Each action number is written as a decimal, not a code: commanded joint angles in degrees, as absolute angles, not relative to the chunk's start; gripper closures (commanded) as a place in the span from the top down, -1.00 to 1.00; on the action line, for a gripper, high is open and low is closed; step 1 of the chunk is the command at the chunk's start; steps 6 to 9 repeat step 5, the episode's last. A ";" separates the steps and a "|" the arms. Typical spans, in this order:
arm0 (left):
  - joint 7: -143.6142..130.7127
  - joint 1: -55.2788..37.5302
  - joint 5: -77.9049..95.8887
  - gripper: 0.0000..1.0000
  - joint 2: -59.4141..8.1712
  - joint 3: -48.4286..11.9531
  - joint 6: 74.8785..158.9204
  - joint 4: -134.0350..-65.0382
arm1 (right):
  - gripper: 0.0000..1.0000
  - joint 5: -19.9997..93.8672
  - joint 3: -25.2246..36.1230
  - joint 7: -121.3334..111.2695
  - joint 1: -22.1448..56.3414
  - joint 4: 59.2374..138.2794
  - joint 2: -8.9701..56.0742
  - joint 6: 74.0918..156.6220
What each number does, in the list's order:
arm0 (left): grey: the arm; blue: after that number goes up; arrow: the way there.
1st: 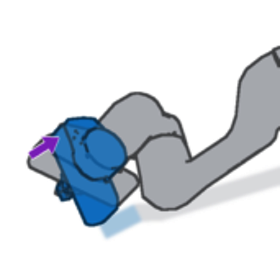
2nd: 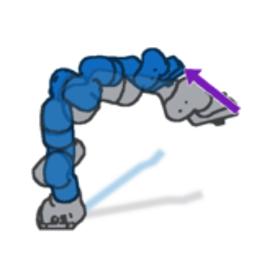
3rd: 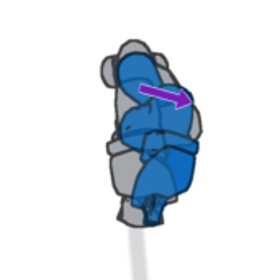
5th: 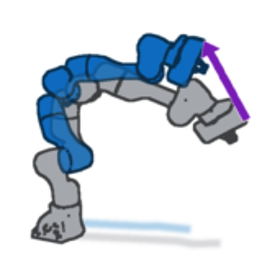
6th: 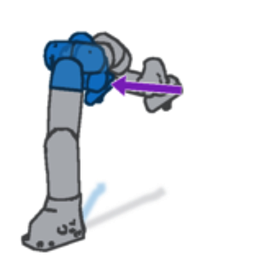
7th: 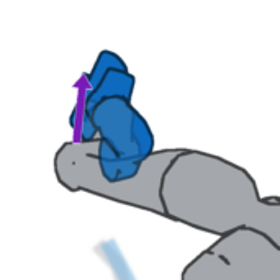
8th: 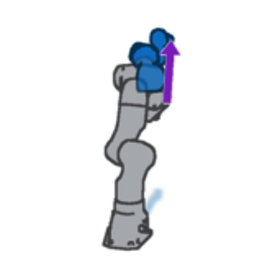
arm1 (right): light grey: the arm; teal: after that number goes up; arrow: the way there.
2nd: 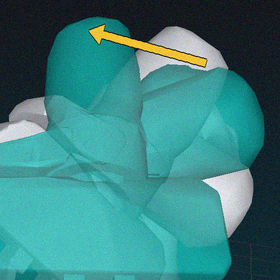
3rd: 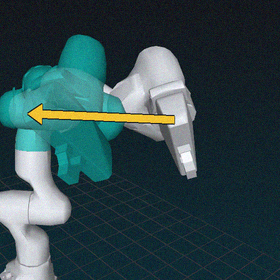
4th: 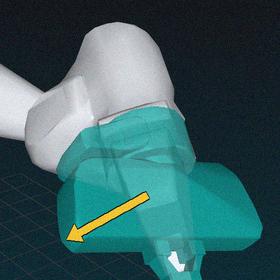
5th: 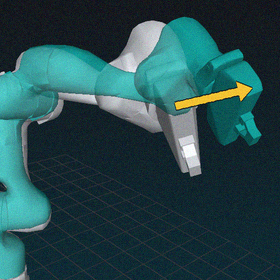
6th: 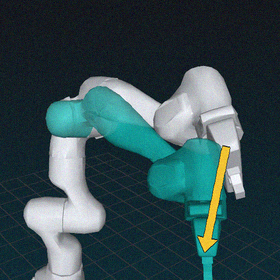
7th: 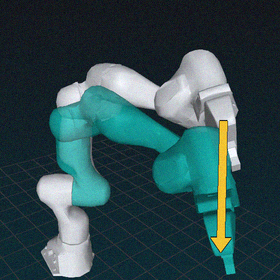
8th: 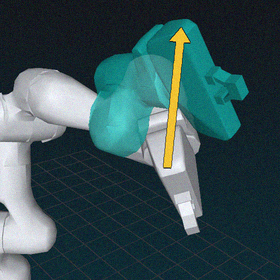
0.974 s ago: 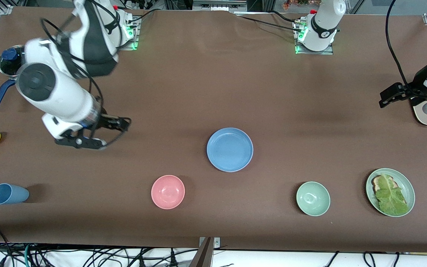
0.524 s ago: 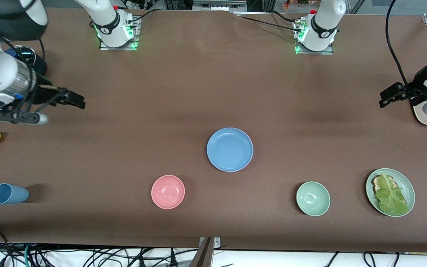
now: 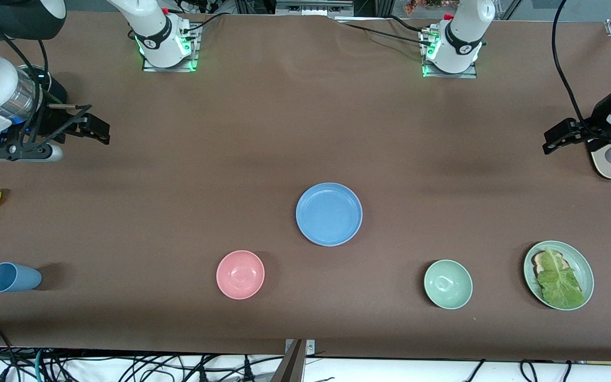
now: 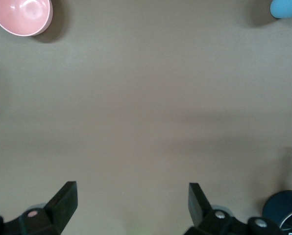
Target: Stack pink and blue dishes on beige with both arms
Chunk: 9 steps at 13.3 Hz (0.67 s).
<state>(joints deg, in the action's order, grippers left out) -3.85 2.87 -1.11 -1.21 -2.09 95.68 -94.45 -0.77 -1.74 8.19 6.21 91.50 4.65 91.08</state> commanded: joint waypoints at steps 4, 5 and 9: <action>-2.72 2.90 -0.62 1.00 -1.85 -1.85 94.39 -92.55 | 1.00 -1.76 -1.93 6.59 5.36 91.23 4.13 90.01; -2.72 2.90 -0.62 1.00 -1.93 -1.85 94.39 -92.55 | 1.00 -1.76 -1.93 6.94 5.36 91.32 3.87 88.35; -2.72 2.90 -0.62 1.00 -1.93 -1.85 94.39 -92.55 | 1.00 -1.76 -1.93 6.94 5.36 91.32 3.87 88.35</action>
